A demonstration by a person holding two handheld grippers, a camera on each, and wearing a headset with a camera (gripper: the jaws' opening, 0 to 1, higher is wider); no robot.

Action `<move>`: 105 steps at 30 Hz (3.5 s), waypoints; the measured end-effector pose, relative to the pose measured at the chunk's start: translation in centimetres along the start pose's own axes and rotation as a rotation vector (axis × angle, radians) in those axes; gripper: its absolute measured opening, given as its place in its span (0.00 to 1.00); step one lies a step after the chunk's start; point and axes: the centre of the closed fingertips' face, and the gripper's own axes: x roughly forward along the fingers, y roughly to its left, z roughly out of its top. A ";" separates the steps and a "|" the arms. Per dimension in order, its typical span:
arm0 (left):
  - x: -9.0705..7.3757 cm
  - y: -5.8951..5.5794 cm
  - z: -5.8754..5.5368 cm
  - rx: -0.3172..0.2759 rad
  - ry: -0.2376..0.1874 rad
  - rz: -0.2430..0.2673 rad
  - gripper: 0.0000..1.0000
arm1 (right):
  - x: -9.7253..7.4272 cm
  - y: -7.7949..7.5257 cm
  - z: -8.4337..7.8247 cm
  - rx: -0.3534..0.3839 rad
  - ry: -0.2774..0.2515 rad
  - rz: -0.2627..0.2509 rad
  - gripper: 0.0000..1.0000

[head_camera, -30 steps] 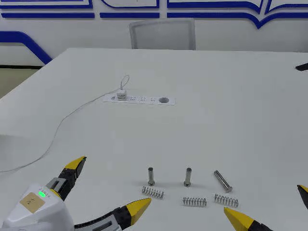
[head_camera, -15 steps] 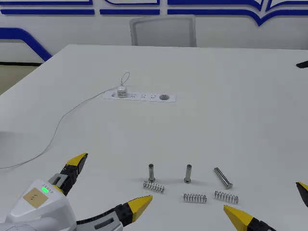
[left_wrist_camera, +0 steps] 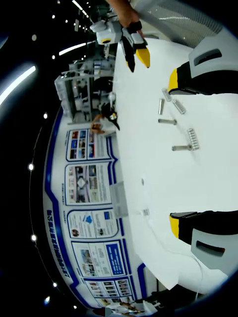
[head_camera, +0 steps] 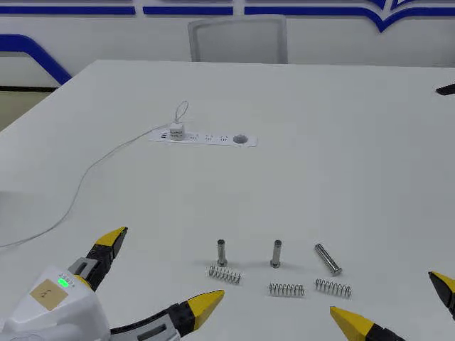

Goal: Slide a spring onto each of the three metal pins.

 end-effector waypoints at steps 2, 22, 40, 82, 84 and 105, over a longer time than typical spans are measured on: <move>0.0 0.0 0.1 -0.001 -0.002 -0.001 1.00 | 0.2 -0.2 0.0 -0.012 0.010 0.004 0.90; 0.0 0.0 -0.5 0.001 0.026 -0.004 1.00 | 4.6 -2.0 0.4 -0.061 0.112 0.062 0.85; 0.0 0.0 -1.0 0.008 0.048 -0.002 1.00 | 8.5 -1.4 -1.1 -0.115 0.219 0.105 0.71; 0.2 -0.1 -2.3 -0.018 0.100 -0.017 1.00 | 14.5 -2.5 -6.5 -0.138 0.456 0.116 0.31; 0.2 -0.1 -2.4 -0.016 0.103 -0.018 1.00 | 14.6 -2.4 -6.6 -0.140 0.461 0.120 0.31; 0.2 -0.8 -2.9 -0.003 0.128 -0.047 0.98 | 15.3 -1.9 -6.6 -0.101 0.508 0.104 0.15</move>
